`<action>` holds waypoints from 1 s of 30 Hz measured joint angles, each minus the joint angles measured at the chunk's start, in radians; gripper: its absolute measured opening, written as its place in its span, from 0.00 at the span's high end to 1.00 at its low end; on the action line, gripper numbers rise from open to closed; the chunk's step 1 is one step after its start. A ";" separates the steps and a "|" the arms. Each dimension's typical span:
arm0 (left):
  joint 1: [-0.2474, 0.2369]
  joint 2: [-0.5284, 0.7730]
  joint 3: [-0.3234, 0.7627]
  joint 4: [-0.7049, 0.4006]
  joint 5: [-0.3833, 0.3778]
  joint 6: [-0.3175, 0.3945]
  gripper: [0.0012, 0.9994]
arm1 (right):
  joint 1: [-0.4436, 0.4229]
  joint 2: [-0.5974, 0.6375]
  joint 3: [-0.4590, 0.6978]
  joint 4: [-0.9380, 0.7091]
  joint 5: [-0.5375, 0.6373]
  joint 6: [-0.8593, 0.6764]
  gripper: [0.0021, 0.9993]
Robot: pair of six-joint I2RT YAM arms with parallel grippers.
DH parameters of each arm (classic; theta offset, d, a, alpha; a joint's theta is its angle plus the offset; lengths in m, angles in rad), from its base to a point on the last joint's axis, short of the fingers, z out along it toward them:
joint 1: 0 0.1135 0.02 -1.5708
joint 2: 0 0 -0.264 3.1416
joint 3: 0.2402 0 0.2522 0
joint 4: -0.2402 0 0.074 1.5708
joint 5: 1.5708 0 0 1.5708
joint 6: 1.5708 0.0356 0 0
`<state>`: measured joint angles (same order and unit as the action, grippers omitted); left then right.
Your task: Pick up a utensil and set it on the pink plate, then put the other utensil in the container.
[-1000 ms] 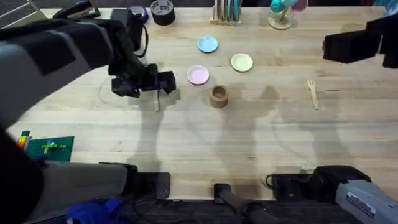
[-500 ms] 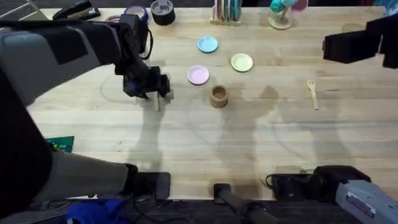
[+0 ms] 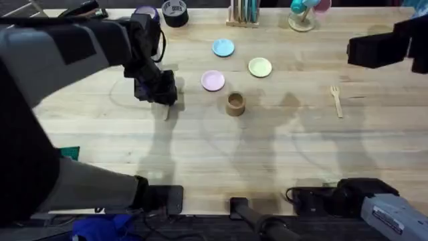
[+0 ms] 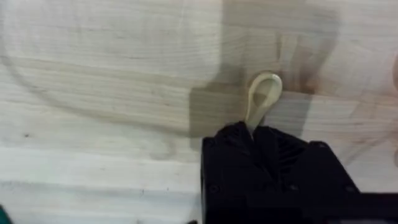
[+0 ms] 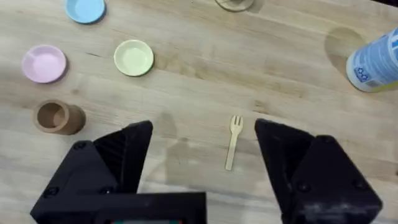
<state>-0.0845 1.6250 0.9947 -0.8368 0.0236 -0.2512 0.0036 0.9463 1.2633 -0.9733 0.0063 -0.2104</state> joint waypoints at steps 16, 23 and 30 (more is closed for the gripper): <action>-0.167 0.031 0.388 -0.153 -0.020 0.016 0.96 | 0.000 0.000 0.000 0.000 0.000 0.000 0.00; -0.256 0.104 0.457 -0.161 -0.015 0.016 0.96 | 0.000 0.000 0.000 0.000 0.000 0.000 0.00; -0.311 0.234 0.476 -0.139 0.006 0.016 0.96 | 0.000 0.000 0.000 0.000 0.000 0.000 0.00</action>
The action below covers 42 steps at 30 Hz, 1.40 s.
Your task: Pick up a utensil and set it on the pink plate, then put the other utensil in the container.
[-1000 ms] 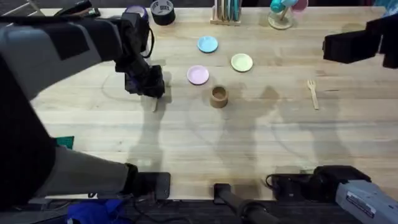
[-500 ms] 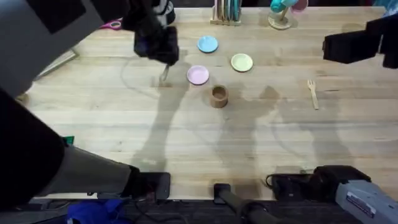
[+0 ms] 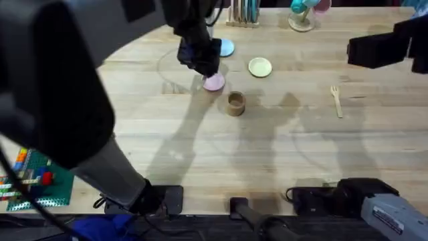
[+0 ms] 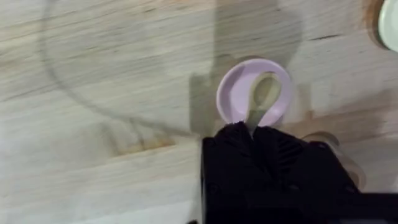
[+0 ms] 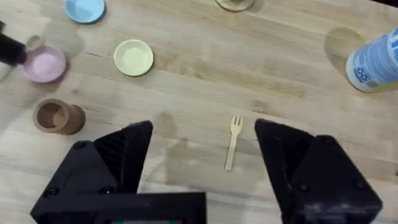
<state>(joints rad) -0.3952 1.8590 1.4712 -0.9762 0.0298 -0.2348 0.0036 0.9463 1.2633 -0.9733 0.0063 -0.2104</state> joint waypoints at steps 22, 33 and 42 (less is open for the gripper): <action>-0.033 0.128 0.011 0.090 0.012 0.003 0.80 | 0.000 0.000 0.000 0.000 0.000 0.000 0.00; -0.033 0.130 0.030 0.053 0.012 0.004 0.69 | 0.000 0.000 0.000 0.000 0.000 0.000 0.00; -0.033 0.130 0.210 -0.100 0.005 0.004 0.44 | 0.000 0.000 0.000 0.000 0.000 0.000 0.00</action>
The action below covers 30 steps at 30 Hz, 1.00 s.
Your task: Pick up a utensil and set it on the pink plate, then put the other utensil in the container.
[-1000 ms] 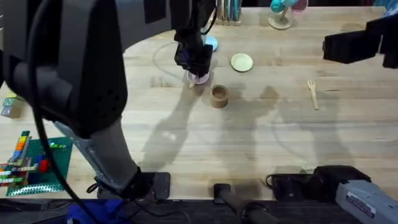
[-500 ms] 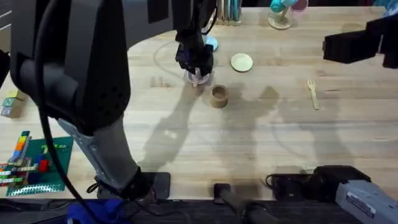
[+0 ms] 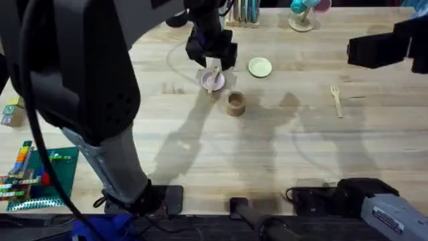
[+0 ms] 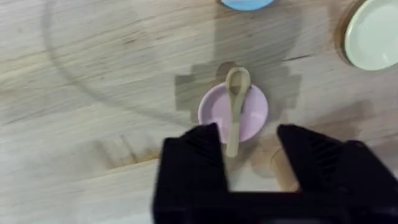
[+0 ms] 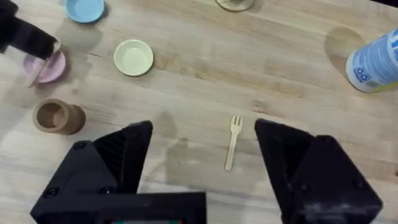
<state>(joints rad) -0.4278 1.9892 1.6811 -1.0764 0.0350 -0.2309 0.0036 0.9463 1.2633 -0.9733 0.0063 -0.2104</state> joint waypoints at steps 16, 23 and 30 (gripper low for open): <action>0.000 -0.348 0.004 -0.125 -0.135 0.006 0.18 | 0.000 0.000 0.000 0.000 0.000 0.000 0.00; 0.000 -0.542 -0.114 -0.180 -0.141 0.024 0.17 | 0.000 0.000 0.000 0.000 0.000 0.000 0.00; 0.000 -0.729 -0.180 -0.241 -0.121 0.094 0.14 | 0.000 0.000 0.000 0.000 0.000 0.000 0.00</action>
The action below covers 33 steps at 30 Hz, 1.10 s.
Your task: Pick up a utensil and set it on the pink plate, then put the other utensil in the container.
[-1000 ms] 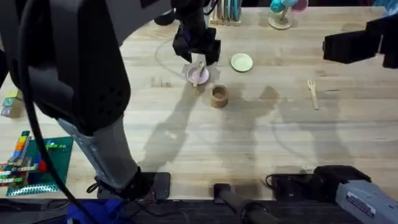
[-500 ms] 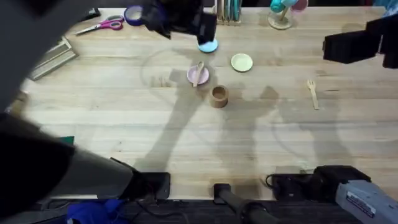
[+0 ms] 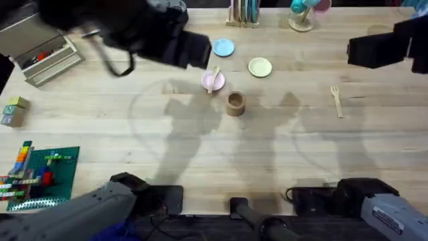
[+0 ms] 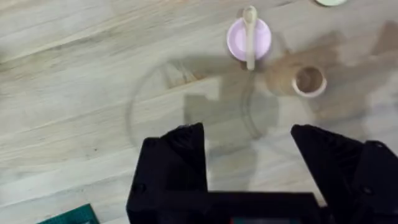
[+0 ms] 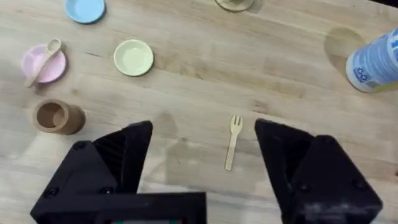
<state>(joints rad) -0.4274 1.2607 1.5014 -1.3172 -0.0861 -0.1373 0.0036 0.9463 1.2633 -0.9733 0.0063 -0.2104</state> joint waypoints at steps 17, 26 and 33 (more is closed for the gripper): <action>0.062 -0.391 -0.129 -0.097 0.046 0.055 0.01 | 0.000 0.000 0.000 0.000 0.000 0.000 0.00; 0.062 -0.480 -0.148 -0.101 0.046 0.055 0.01 | 0.000 0.000 0.000 -0.014 0.000 0.000 0.00; 0.062 -0.480 -0.152 -0.101 0.046 0.055 0.00 | 0.000 0.000 0.000 -0.053 -0.001 0.000 0.00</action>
<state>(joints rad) -0.3656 0.7807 1.3491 -1.4181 -0.0406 -0.0818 0.0036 0.9463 1.2633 -1.0267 0.0051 -0.2100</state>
